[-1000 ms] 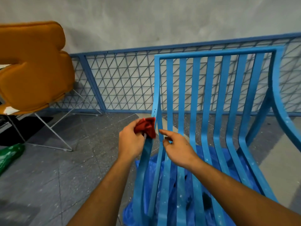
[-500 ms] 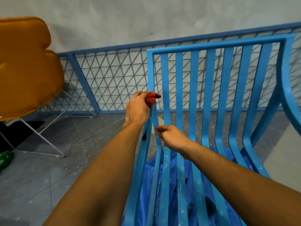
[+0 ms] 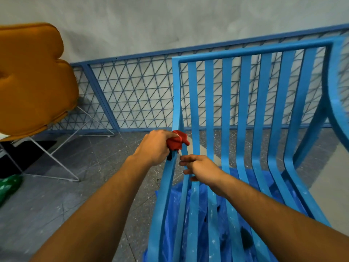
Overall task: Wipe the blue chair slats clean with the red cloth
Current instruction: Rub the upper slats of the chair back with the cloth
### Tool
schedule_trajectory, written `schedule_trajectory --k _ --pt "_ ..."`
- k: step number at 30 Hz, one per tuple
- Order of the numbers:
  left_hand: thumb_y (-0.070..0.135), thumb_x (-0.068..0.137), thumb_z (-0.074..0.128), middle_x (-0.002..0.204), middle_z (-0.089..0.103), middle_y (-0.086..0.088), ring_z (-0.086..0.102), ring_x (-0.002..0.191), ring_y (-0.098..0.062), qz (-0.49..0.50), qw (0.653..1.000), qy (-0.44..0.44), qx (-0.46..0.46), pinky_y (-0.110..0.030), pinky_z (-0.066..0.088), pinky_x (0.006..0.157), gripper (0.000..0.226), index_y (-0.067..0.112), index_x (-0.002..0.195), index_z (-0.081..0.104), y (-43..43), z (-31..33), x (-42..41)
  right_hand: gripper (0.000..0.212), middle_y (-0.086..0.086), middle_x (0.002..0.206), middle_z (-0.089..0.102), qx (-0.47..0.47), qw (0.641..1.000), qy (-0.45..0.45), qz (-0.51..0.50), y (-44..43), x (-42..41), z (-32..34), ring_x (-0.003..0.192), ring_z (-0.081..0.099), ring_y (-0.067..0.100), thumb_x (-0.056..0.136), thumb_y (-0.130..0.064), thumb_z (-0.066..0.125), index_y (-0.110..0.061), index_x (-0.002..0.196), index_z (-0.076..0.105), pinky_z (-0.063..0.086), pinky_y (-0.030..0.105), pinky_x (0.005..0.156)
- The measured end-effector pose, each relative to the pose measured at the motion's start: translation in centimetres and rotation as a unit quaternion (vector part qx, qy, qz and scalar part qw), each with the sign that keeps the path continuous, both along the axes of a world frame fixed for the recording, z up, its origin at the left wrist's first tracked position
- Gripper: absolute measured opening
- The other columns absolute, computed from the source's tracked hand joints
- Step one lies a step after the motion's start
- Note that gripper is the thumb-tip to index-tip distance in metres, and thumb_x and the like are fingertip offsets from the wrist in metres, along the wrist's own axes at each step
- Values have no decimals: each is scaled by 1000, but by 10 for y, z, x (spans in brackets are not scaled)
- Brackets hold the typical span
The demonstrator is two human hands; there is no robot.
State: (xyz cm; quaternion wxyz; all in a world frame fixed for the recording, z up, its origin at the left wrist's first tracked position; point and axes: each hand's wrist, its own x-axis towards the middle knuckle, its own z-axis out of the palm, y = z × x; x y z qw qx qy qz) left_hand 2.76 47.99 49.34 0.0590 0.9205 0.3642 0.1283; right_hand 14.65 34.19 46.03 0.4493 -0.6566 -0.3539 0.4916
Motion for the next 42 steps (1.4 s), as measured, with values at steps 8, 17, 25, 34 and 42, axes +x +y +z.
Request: schedule_trajectory --k 8,17,25,34,42 --pt "5 92 61 159 35 -3 44 137 -32 36 998 33 42 -46 40 112 72 27 154 32 14 -4 35 25 -4 118 71 -14 998 54 25 2 -6 4 105 69 17 95 -25 63 -20 118 67 53 42 99" --pt "9 92 63 158 38 -4 42 138 -31 34 999 23 9 -44 39 113 67 25 152 37 -3 -4 28 30 -3 98 77 -55 995 4 78 -6 -36 1 88 68 13 82 -36 80 -18 105 73 44 28 73" --pt "6 90 64 137 59 -11 58 120 -32 44 998 23 -33 -44 50 100 68 29 149 42 -3 2 16 37 5 105 77 -85 992 -34 88 -1 -36 8 95 72 17 80 -40 81 -15 106 72 46 32 73" --pt "11 98 53 167 7 -1 32 144 -31 58 994 94 11 -49 35 115 82 25 159 1 32 13 61 10 -6 87 69 -77 989 1 123 5 -26 -2 78 63 7 90 -23 74 -19 89 64 42 8 38" --pt "12 96 59 167 10 1 31 146 -30 18 995 100 -6 -46 33 116 79 29 158 14 18 -4 41 13 -2 83 70 -67 993 -12 94 3 -36 3 72 63 9 90 -23 73 -13 96 69 50 13 48"
